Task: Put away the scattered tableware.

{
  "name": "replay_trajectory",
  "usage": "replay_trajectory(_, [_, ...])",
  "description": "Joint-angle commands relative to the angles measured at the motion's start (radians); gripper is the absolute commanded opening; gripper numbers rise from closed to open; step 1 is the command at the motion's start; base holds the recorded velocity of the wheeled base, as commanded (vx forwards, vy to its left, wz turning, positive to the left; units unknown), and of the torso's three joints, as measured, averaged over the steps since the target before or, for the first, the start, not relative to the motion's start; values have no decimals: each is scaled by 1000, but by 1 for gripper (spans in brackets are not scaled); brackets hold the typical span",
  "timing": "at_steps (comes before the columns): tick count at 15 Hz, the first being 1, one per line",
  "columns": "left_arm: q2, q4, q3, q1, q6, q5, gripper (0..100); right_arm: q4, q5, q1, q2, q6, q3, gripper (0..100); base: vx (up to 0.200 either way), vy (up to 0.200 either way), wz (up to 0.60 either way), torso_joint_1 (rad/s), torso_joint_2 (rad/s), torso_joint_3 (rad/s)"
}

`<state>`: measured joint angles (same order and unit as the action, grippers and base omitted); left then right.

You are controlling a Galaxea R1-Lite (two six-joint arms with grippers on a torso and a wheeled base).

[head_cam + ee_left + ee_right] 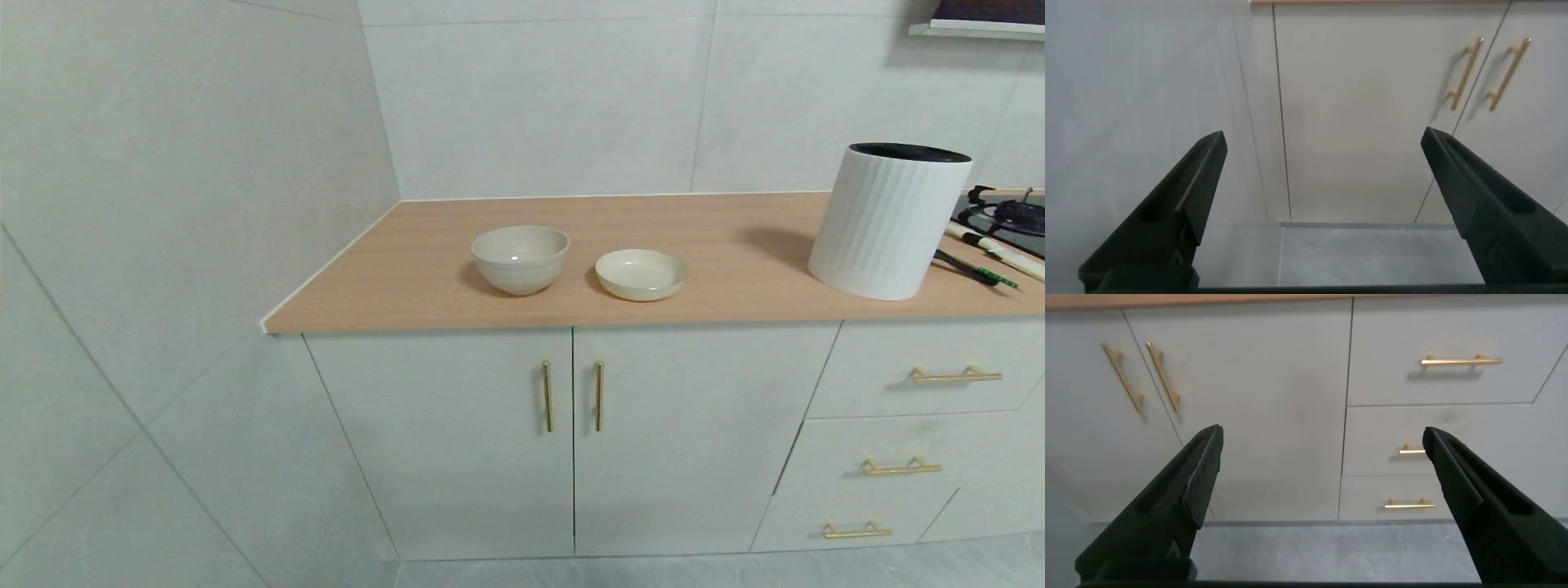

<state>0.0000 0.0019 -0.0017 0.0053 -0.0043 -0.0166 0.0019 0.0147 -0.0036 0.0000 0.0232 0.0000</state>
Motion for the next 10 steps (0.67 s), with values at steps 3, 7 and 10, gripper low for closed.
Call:
replay_trajectory(3, [2, 0, 0, 1, 0, 0, 100, 0, 1, 1, 2, 0, 0, 100, 0, 0, 0, -177, 481, 303])
replay_trajectory(7, [2, 0, 0, 1, 0, 0, 100, 0, 1, 1, 2, 0, 0, 100, 0, 0, 0, -154, 459, 298])
replay_trajectory(10, [2, -2, 0, 1, 0, 0, 100, 0, 1, 1, 2, 0, 0, 100, 0, 0, 0, -123, 453, 326])
